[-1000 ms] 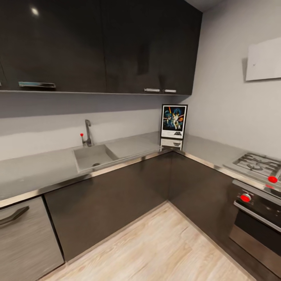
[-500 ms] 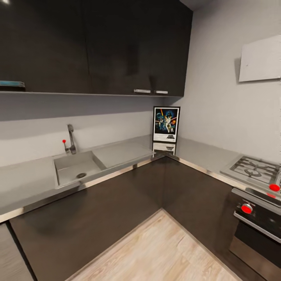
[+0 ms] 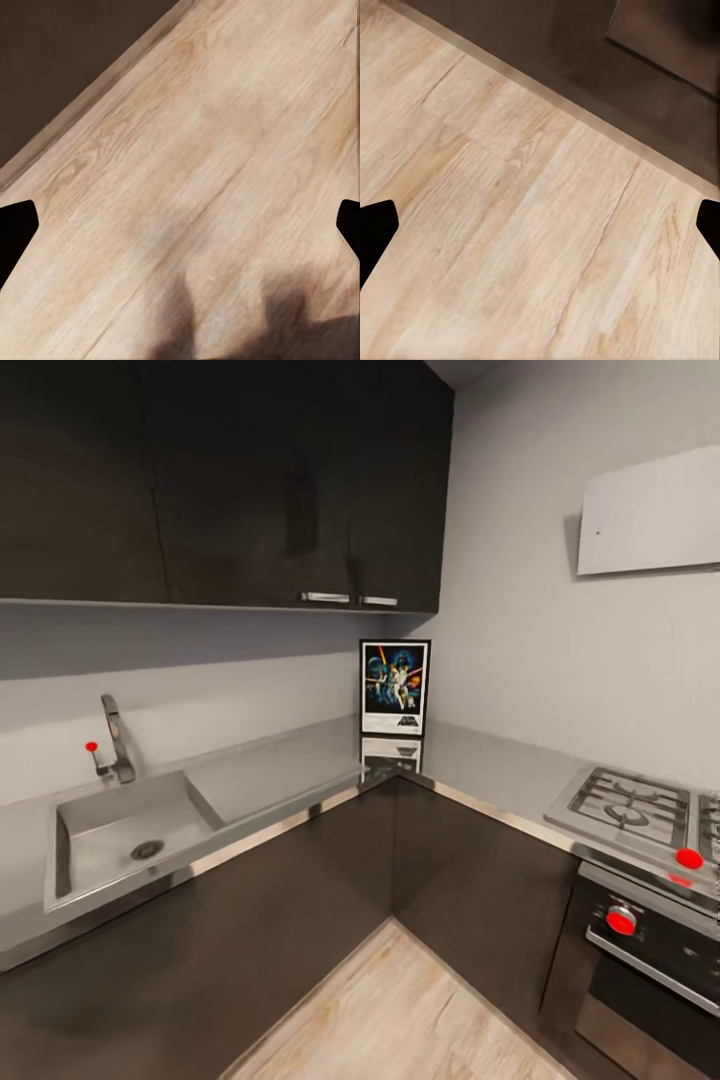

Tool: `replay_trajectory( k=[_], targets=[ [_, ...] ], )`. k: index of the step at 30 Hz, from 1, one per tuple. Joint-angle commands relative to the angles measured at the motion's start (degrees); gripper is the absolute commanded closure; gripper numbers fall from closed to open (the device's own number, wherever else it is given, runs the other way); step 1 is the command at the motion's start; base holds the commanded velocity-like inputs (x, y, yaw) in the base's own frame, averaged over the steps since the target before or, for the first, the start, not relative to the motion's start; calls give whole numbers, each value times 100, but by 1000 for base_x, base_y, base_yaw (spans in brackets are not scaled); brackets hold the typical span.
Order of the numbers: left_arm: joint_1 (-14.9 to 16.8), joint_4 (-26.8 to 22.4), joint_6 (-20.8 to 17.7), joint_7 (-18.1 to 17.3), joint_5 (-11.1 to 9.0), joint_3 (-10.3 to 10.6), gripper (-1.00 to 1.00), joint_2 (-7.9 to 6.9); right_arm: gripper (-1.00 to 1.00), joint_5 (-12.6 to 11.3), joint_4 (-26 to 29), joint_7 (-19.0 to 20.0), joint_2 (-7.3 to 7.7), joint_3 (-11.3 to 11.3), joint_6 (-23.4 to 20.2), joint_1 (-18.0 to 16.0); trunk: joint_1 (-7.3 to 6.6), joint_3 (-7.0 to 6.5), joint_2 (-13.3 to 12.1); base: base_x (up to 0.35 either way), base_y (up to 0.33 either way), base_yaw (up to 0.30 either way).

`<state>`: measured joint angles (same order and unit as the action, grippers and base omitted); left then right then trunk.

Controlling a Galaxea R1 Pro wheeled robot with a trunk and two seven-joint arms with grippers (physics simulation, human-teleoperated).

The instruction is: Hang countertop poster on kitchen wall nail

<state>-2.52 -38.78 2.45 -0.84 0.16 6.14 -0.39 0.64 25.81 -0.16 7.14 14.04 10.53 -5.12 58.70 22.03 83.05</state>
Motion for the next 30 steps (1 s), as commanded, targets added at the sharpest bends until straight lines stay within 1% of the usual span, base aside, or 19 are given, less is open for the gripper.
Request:
replay_trajectory(
  k=[1,8,13,30],
  targets=[
    [-2,-7,10,-4,2,10,-100,-4,-100,7,-6,-2,-2,11,20,-5,3,-2,3,139,0,-200],
    [-3,-6,10,-4,2,4,-100,-4,-100,7,-6,-2,-2,11,20,-5,3,-47,3,88,0,-200],
    [0,-7,10,-4,2,8,-100,-4,-100,8,-6,-2,-8,8,20,-5,3,-73,3,247,0,-157],
    [-3,-7,10,-4,-7,1,-100,-5,-100,19,-15,-2,-11,2,20,-3,3,-80,3,331,0,-13]
  ],
)
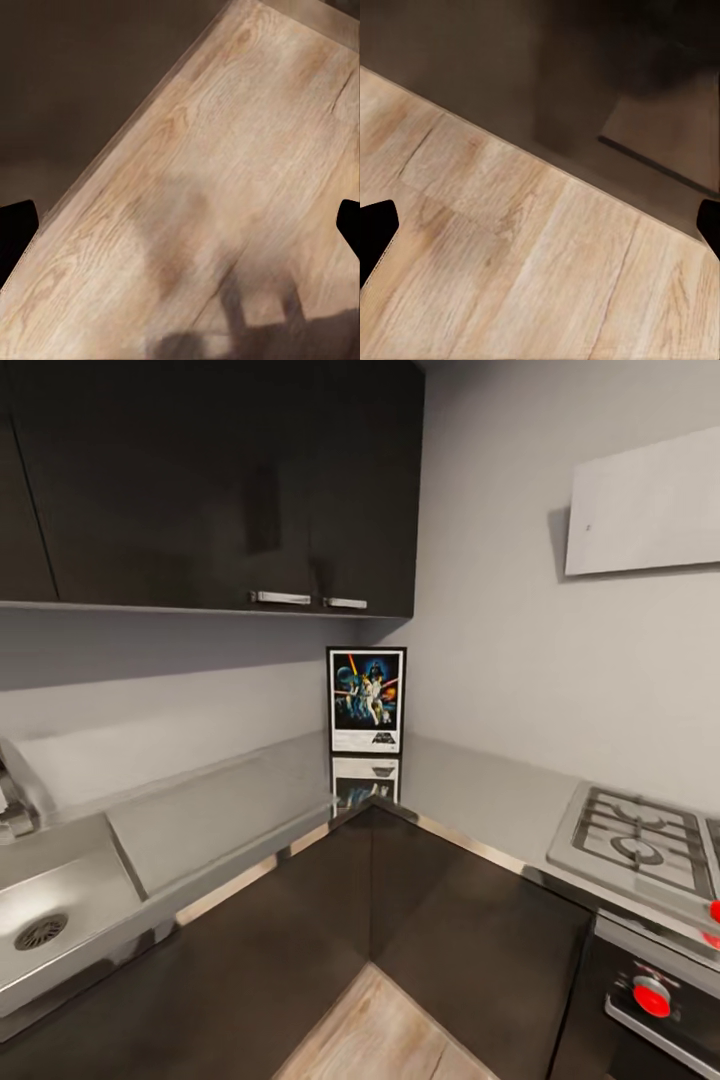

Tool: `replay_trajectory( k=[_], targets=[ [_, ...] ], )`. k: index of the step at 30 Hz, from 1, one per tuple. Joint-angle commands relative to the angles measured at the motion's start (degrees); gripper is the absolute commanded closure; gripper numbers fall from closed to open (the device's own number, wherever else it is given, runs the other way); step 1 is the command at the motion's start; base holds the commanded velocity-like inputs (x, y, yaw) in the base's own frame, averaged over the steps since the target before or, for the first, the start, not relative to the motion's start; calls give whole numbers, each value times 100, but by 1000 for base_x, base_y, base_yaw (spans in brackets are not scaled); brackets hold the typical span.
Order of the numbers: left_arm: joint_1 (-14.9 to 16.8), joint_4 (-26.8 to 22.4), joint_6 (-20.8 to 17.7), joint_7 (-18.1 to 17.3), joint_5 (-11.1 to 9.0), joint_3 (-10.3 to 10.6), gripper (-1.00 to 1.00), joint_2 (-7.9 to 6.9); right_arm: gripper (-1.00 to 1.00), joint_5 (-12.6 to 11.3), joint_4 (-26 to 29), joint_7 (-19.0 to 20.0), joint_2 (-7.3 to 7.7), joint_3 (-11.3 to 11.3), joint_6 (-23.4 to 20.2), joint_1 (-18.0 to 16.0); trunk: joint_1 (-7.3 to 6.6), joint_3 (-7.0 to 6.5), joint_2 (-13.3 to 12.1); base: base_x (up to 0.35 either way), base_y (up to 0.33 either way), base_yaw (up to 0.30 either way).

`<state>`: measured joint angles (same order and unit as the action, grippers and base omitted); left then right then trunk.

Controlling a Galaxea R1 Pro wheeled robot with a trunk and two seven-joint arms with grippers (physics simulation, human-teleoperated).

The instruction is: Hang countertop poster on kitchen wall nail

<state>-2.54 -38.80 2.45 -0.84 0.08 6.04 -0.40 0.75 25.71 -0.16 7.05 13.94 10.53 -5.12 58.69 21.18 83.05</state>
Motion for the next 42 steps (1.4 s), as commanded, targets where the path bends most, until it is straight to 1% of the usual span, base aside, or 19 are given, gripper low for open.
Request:
replay_trajectory(
  k=[1,6,7,10,11,12,13,14,17,18,22,26,27,32,33,38,40,41,42],
  targets=[
    [1,-5,10,-4,1,11,-100,-4,-100,43,-4,-2,-2,12,19,-3,4,5,3,314,0,0],
    [2,-52,21,-7,-6,13,-100,-4,-100,273,-3,4,-10,18,19,-5,4,5,3,163,0,0],
    [0,-165,26,-11,-7,17,-100,-4,-100,329,2,6,-15,22,19,-5,4,5,3,23,0,0],
    [1,-391,23,-12,-10,21,-100,-1,-100,340,3,7,-12,26,19,-6,4,5,3,16,0,0],
    [1,-1644,-129,-48,-13,27,-100,31,-100,348,6,7,-11,29,22,-7,4,5,3,1,0,0],
    [0,-2018,-338,-55,-14,34,-100,38,-100,350,8,9,-6,29,27,-7,4,5,3,0,0,0],
    [2,-3160,-1362,-222,-19,90,-100,96,-100,354,12,9,2,33,206,-7,4,5,3,0,0,0],
    [1,-3553,-1656,-441,-22,100,-100,164,-100,353,12,10,4,35,302,-4,4,5,3,0,0,0],
    [0,-4113,-2062,-837,-20,108,-100,305,-100,350,13,11,5,37,433,3,4,5,3,0,0,0],
    [3,-4405,-2350,-1066,-21,111,-100,410,-100,349,13,11,6,42,513,6,4,5,3,0,0,0],
    [176,-4736,-2888,-1331,-20,114,-100,636,-100,341,22,14,11,55,707,9,4,5,3,0,0,0],
    [753,-4866,-3313,-1440,-20,113,-100,932,-100,329,27,15,19,69,965,14,4,5,3,0,0,0],
    [1128,-4891,-3571,-1464,-22,111,-100,1022,-100,326,30,14,24,74,1089,16,4,5,3,0,0,0],
    [2193,-4872,-4404,-1469,-25,107,-100,1040,-100,323,36,9,36,80,1334,18,4,5,3,0,0,0],
    [2638,-4806,-4697,-1462,-30,102,-100,1040,-100,321,41,9,38,81,1443,19,4,5,3,0,0,0],
    [3684,-4360,-5082,-1444,-36,27,-100,1040,-100,318,46,8,39,82,1788,24,4,5,3,0,0,0],
    [4054,-4066,-5150,-1410,-35,-90,-100,1040,-100,316,47,7,37,82,1919,24,4,5,3,0,0,0],
    [4409,-3715,-5192,-1336,-38,-299,-100,1040,-100,315,47,7,36,80,2010,24,4,5,3,0,0,0],
    [4583,-3526,-5207,-1286,-39,-432,-100,1040,-100,314,47,7,34,79,2043,23,4,5,3,0,0,0]
  ],
)
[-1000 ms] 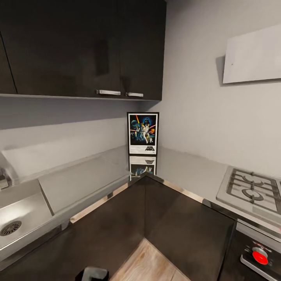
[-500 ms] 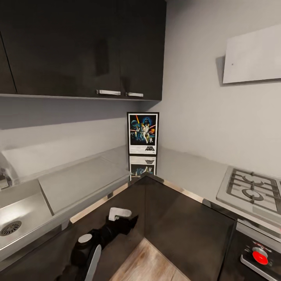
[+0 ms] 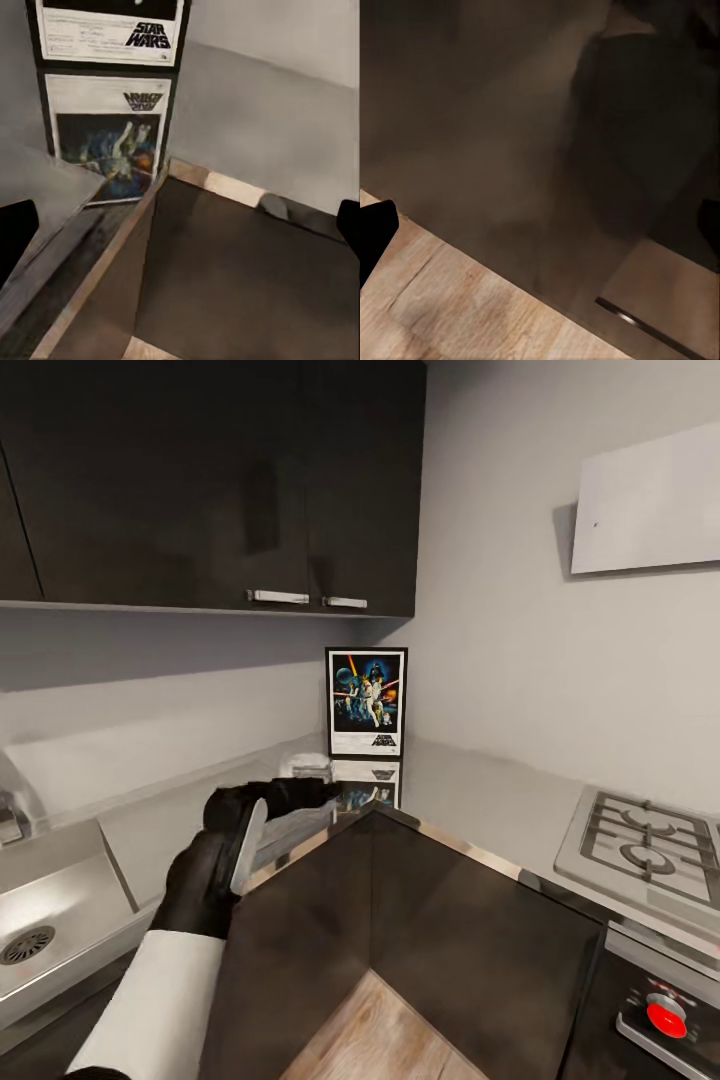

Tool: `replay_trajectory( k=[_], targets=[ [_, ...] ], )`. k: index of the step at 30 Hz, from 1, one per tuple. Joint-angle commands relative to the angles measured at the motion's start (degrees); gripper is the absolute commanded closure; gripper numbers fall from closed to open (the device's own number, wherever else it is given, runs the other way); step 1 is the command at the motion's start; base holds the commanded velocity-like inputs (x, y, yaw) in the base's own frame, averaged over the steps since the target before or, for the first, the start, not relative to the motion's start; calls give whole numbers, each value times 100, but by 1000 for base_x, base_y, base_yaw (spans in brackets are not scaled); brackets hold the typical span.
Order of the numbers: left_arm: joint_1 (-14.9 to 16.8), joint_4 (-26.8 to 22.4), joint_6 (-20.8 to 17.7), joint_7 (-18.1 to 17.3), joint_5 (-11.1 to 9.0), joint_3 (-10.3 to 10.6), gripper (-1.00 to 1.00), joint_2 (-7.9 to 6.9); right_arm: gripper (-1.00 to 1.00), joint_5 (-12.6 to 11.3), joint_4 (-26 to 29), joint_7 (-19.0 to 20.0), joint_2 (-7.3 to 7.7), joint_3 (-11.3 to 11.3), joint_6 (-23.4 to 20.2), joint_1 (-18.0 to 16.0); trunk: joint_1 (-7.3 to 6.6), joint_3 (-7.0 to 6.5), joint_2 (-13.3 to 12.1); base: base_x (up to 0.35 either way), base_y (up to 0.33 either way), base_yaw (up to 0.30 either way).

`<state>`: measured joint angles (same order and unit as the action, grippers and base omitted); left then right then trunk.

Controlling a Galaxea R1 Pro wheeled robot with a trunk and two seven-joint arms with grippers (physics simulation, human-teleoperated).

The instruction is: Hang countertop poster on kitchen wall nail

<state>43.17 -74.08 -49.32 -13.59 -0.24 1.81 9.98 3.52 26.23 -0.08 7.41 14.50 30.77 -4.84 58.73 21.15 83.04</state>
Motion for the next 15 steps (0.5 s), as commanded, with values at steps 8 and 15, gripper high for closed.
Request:
replay_trajectory(
  k=[8,15],
  targets=[
    [2217,3162,889,1891,-6,-874,-100,2,-100,74,-36,-1,-73,-7,163,0,0,28,4,0,0,0],
    [2745,4094,1144,2381,-14,-893,-100,-53,-100,79,-42,-14,-150,-8,167,0,0,89,4,0,0,0]
  ],
)
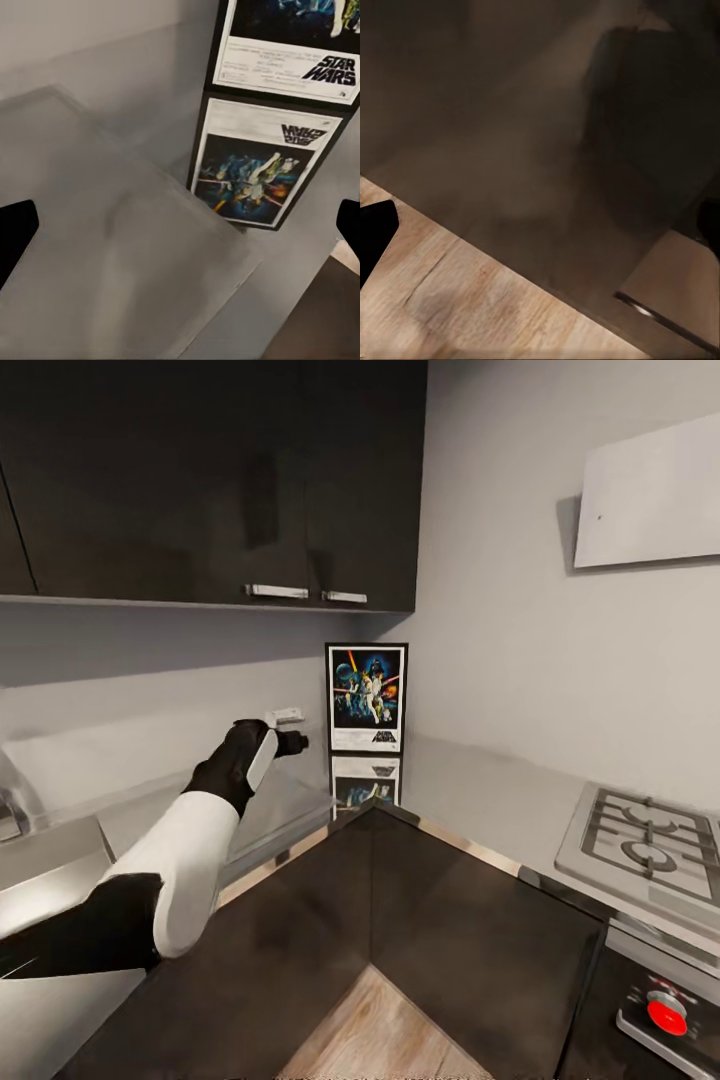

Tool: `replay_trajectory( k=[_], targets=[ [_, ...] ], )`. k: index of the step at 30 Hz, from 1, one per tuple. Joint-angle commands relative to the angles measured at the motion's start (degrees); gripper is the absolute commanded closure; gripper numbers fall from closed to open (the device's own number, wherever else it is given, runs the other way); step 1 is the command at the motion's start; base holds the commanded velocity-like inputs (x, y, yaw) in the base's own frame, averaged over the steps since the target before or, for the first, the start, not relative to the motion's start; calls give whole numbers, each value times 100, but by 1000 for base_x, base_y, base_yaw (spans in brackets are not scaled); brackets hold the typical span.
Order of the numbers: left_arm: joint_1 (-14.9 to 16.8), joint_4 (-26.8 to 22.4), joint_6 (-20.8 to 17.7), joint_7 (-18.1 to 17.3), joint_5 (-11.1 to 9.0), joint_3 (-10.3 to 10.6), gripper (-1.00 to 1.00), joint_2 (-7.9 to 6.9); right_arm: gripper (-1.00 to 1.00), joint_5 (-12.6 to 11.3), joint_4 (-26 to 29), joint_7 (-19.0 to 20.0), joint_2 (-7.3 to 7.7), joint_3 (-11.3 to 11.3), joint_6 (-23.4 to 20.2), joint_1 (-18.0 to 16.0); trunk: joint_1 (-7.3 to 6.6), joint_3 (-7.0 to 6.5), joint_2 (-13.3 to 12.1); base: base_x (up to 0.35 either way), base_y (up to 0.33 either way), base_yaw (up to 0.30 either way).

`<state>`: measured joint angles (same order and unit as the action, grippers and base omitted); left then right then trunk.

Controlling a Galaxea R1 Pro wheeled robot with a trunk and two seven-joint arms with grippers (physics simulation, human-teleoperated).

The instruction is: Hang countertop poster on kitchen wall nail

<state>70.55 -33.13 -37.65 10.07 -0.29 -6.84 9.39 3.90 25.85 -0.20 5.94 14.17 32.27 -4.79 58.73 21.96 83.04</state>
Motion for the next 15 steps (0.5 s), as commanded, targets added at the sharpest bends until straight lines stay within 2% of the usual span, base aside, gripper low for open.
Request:
replay_trajectory(
  k=[1,2,5,9,15],
  targets=[
    [122,163,-18,27,-13,-30,-100,-43,-100,41,-3,-5,-16,25,19,-5,0,17,4,0,0,0],
    [367,513,-5,42,-60,-33,-100,-123,-100,41,-2,-10,-34,25,21,-5,0,26,4,0,0,0],
    [618,863,14,52,-205,-35,-100,-195,-100,41,-1,-17,-50,25,23,-5,0,53,4,0,0,0],
    [813,1126,174,44,-442,-45,-100,-253,-100,41,-4,-22,-106,25,24,-5,0,91,4,0,0,0],
    [867,1207,365,14,-514,-99,-100,-282,-100,41,-10,-24,-137,25,25,-5,0,147,4,0,0,0]
  ],
)
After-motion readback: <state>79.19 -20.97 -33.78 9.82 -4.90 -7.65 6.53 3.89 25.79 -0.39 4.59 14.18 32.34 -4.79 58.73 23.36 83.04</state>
